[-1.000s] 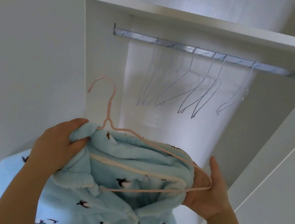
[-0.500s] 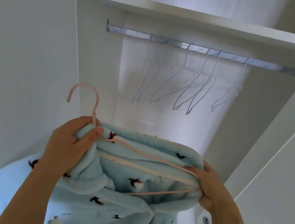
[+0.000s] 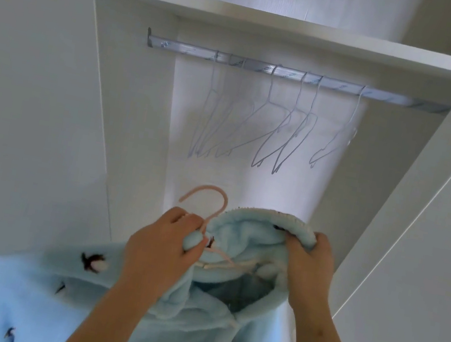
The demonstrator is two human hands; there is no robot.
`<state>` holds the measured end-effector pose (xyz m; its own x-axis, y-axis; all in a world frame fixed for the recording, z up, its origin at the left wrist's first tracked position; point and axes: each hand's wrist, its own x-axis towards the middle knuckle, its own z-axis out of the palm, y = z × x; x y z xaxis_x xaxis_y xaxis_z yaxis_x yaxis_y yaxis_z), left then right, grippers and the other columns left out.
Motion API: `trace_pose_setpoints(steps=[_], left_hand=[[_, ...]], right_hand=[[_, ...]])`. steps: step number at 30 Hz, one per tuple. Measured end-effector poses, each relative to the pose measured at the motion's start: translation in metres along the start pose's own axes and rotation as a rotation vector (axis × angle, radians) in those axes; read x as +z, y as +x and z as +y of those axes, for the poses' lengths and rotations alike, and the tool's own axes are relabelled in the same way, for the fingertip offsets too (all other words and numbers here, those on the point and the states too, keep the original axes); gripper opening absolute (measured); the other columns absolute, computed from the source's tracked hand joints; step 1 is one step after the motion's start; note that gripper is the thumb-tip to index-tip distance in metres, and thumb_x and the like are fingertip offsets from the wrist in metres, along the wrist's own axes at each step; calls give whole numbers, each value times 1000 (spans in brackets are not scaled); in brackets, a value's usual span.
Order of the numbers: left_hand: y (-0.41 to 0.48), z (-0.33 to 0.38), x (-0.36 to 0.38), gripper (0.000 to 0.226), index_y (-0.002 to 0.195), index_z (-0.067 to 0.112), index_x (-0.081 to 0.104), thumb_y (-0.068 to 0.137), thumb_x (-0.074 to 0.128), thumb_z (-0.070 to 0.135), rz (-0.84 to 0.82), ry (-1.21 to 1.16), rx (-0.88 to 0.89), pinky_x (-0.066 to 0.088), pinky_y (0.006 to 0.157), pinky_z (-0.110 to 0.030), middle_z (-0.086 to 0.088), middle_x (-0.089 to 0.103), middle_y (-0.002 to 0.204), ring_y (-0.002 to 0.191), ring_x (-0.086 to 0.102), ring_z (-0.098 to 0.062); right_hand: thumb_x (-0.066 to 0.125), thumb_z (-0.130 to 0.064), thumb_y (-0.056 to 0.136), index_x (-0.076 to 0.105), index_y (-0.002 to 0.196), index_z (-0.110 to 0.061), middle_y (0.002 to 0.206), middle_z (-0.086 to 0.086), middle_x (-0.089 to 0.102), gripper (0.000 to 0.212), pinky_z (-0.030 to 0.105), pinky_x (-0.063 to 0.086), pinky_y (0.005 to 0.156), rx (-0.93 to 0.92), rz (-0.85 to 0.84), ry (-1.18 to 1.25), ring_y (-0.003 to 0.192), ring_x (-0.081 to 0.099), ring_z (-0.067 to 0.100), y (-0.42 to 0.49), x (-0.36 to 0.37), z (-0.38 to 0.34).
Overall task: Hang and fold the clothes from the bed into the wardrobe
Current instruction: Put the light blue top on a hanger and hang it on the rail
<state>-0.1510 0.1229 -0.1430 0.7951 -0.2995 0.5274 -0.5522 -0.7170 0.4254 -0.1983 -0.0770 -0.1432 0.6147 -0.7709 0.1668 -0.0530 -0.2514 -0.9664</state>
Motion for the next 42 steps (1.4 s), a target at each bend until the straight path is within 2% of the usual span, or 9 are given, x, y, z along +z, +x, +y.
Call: trace_pose_setpoints(steps=[8,12,15,20,25,30,35,38,42], left_hand=[[13,-5,-3,8,87,33,58,83,57,40,154,-102,-180,25,56,-10,18,45,88,73,43,-4],[16,-8,-15,22,75,47,48,82,65,36,115,-297,-61,35,67,-3,22,55,84,79,52,5],[19,-14,-24,31,76,44,52,80,70,19,121,-396,-10,35,73,2,19,61,84,87,53,14],[18,-12,-25,21,77,44,53,76,70,31,89,-447,37,37,75,-1,25,59,96,87,55,11],[20,-4,-21,10,80,51,49,70,48,54,38,-389,56,35,75,-2,23,59,86,92,53,6],[26,-14,-34,48,107,52,41,81,70,25,-118,-474,-25,34,76,1,29,52,102,91,50,19],[36,-33,-59,44,119,31,55,81,59,10,295,-15,-340,37,76,-29,2,62,103,96,55,-23],[34,-9,-45,35,96,27,55,75,57,-1,386,-297,-424,32,65,-9,7,58,91,80,51,-14],[24,16,-21,27,95,27,54,84,63,4,-192,-1056,-489,51,60,-17,1,62,88,74,65,-14]], right_hand=[[71,-27,73,69,81,-27,76,-10,71,8,20,53,67,71,-1217,-126,75,67,6,-15,-4,-35],[67,-15,83,73,69,-9,72,11,70,16,24,45,71,-143,-629,-105,71,58,15,-12,2,-18],[69,-26,80,68,101,-26,101,-12,59,21,33,30,90,-504,-109,-461,100,45,11,-4,4,-13],[69,-45,72,47,105,-47,95,-23,58,40,26,45,86,-239,-786,-538,97,58,9,-2,10,-14],[64,-42,79,55,113,-41,101,-19,64,36,22,47,78,-426,-721,-486,92,59,6,-19,32,-19],[64,-39,81,59,102,-37,91,-17,66,22,30,51,78,-365,-597,-397,87,60,8,-21,33,-14],[63,-37,81,50,76,-42,72,-22,60,15,20,46,62,-278,-473,-408,70,56,-1,-13,24,-5],[59,-40,82,49,80,-33,68,-16,58,12,19,39,54,-339,-460,-525,64,53,1,-21,34,-4],[56,-41,83,41,72,-32,65,-14,56,20,21,34,51,-329,-385,-563,61,49,2,-25,34,-4]])
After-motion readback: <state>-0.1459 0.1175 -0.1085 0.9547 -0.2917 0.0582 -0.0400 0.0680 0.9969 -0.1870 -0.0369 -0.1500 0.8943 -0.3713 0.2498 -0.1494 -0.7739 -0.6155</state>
